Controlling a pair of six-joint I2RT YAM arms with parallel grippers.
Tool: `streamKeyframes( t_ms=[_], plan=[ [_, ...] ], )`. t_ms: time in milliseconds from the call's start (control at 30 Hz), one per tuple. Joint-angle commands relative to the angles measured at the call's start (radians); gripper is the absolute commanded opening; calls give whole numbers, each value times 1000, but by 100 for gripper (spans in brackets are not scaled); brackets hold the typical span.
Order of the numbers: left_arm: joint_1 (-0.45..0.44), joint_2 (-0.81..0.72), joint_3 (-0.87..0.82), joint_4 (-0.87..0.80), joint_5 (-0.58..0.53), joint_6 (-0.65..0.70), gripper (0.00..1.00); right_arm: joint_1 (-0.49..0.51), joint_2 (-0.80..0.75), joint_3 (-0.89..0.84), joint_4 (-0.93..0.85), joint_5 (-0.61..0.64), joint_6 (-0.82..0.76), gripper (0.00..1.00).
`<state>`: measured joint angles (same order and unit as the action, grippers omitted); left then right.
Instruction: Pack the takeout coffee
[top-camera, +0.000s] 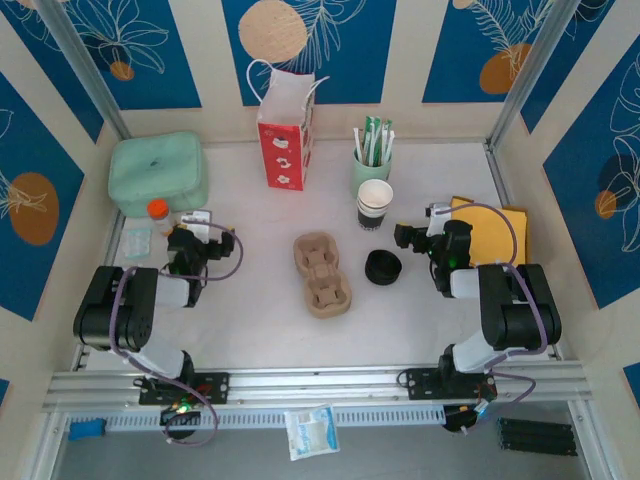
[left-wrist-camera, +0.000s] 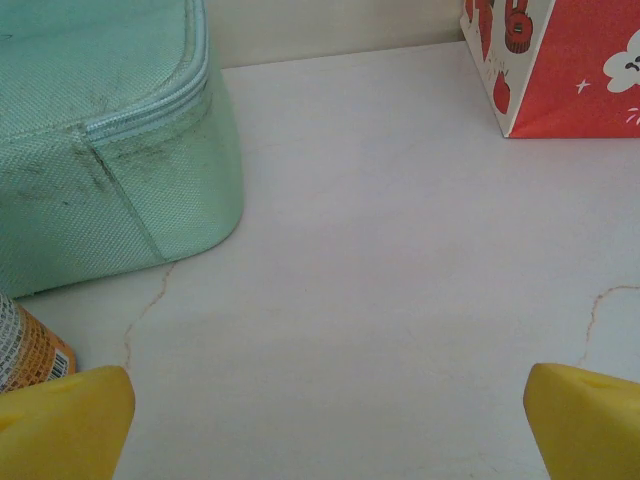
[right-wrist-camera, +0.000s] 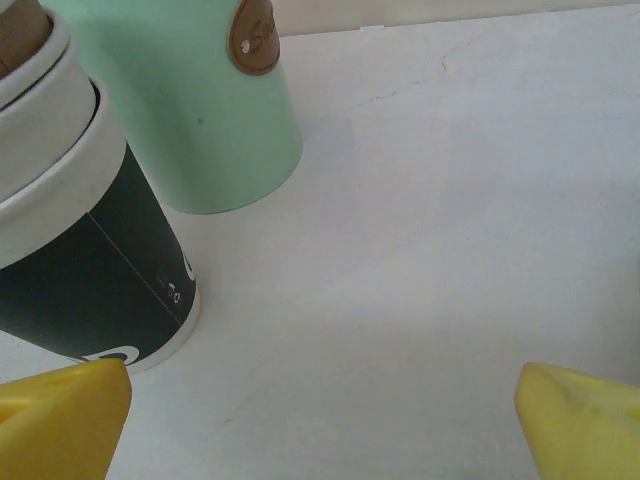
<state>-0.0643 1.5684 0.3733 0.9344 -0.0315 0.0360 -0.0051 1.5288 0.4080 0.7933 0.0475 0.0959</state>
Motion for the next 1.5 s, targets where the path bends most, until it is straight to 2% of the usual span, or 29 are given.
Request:
streamKeyframes(
  t_ms=[0, 1300, 1367, 1467],
  plan=[
    [-6, -5, 2, 3, -8, 18, 99, -6, -6, 14, 1, -16, -2, 99],
    [3, -5, 9, -10, 7, 11, 100, -8, -15, 14, 4, -11, 6, 99],
    [3, -7, 7, -6, 11, 11, 99, 5, -79, 39, -99, 55, 16, 99],
    [-3, -25, 28, -62, 7, 18, 99, 4, -191, 145, -396, 116, 88, 99]
  ],
)
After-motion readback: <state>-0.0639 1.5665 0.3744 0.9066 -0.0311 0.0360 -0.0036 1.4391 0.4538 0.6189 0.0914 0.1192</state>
